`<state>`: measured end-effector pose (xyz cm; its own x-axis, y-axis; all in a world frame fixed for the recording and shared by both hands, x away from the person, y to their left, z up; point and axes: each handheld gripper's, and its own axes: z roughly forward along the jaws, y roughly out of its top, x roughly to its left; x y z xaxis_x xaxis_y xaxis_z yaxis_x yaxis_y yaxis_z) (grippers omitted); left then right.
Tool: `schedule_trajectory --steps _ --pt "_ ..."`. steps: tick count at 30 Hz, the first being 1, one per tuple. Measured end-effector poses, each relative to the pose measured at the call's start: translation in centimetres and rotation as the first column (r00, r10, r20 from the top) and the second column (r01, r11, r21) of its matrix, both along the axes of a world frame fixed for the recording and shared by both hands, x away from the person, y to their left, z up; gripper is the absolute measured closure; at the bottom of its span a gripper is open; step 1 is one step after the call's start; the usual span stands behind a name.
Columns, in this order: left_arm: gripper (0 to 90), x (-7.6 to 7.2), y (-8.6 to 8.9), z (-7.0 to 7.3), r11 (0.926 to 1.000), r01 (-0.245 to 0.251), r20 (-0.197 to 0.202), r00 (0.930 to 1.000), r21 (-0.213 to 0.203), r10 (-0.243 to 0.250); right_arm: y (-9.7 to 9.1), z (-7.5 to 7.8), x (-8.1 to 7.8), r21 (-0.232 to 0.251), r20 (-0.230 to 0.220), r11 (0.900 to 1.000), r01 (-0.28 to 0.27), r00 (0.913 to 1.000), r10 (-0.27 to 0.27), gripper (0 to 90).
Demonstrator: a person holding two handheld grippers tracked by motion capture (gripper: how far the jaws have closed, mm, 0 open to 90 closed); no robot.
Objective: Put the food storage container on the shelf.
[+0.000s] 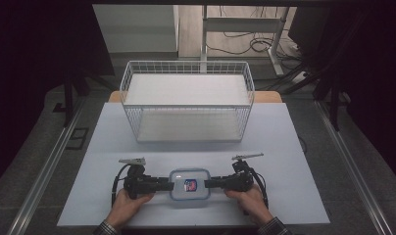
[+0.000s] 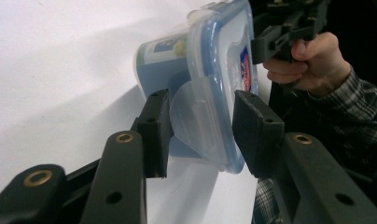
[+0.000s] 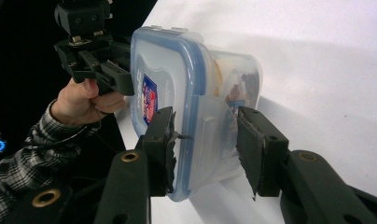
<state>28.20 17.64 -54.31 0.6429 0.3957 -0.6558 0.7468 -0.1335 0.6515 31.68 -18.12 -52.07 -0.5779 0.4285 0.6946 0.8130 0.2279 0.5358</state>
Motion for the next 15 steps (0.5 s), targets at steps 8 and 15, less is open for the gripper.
schedule_trajectory --steps 8,15 --pt "58.6 0.7 0.0 1.5 0.9988 -0.04 0.029 0.9987 -0.03 0.041 0.2 2.2 -0.3 -0.004 0.112 0.9998 0.02 0.9935 -0.019 58.8" --pt "58.7 1.2 0.1 3.4 0.9973 -0.061 0.059 0.9962 -0.041 0.063 0.1 3.7 0.2 0.018 0.148 0.9996 0.022 0.9886 -0.024 58.9"
